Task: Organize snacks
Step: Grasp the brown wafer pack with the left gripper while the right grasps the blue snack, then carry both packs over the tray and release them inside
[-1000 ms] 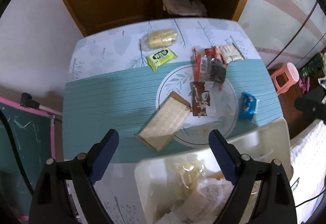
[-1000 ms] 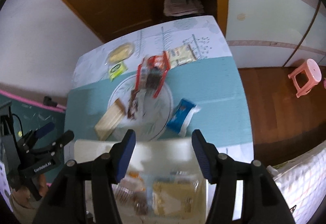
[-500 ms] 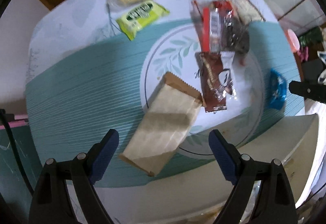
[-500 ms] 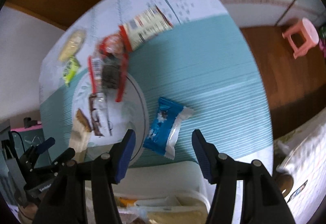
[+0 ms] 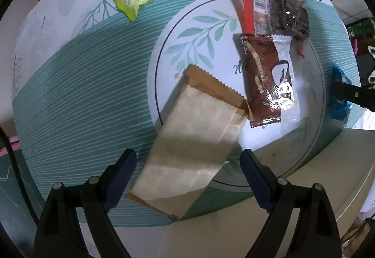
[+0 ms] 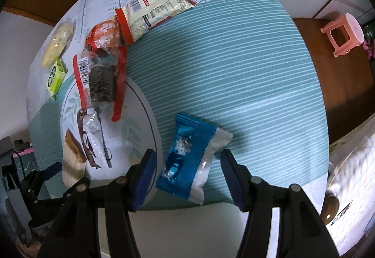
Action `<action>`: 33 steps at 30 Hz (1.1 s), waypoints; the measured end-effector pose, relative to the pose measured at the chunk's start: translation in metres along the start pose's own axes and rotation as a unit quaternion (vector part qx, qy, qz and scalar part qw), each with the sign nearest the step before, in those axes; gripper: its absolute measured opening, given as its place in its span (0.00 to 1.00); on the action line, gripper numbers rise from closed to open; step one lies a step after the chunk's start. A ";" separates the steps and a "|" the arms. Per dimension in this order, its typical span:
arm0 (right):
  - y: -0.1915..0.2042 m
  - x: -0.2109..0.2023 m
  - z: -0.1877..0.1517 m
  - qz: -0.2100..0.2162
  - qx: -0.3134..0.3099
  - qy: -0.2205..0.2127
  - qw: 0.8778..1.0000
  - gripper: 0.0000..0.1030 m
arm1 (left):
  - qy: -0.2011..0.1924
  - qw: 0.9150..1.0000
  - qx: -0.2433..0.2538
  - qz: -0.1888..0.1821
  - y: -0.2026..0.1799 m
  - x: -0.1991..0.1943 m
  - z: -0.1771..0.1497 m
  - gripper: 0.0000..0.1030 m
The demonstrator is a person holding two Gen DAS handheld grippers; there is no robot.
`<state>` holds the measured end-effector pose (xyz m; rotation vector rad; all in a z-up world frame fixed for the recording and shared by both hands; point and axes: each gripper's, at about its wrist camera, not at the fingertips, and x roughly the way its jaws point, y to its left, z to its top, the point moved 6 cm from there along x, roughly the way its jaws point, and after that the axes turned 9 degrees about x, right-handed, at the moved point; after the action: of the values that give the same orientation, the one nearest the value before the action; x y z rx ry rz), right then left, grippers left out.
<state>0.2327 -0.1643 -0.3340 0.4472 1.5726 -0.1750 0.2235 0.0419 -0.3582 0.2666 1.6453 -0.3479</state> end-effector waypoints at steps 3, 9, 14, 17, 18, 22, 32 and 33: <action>0.003 0.006 -0.001 -0.011 -0.005 0.000 1.000 0.56 | 0.005 1.000 0.002 0.001 0.003 0.002 -0.003 0.86; 0.011 0.011 -0.002 -0.026 -0.023 -0.007 0.999 0.56 | 0.006 1.000 0.009 0.009 0.001 0.002 0.002 0.78; 0.017 0.011 -0.010 -0.038 -0.043 -0.020 0.998 0.39 | -0.012 1.000 0.005 0.014 0.000 -0.004 0.009 0.55; 0.025 0.011 -0.016 -0.025 -0.050 -0.019 0.998 0.30 | -0.027 1.000 -0.007 0.014 0.001 -0.008 0.011 0.54; 0.029 0.011 -0.019 -0.020 -0.051 -0.020 0.998 0.27 | -0.035 0.999 -0.010 0.013 0.002 -0.010 0.009 0.54; 0.034 0.000 -0.026 0.005 -0.053 -0.037 0.998 0.26 | -0.066 0.997 -0.029 0.011 0.004 -0.019 0.007 0.54; 0.044 -0.056 -0.025 0.060 -0.065 -0.105 0.991 0.26 | -0.188 0.981 -0.052 0.020 0.005 -0.113 0.001 0.51; 0.044 -0.062 -0.024 0.066 -0.067 -0.113 0.989 0.26 | -0.203 0.977 -0.054 0.020 0.000 -0.126 0.000 0.51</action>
<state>0.2274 -0.1263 -0.2641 0.4106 1.3194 -0.0161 0.2367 0.0464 -0.2326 0.1358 1.2480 -0.2612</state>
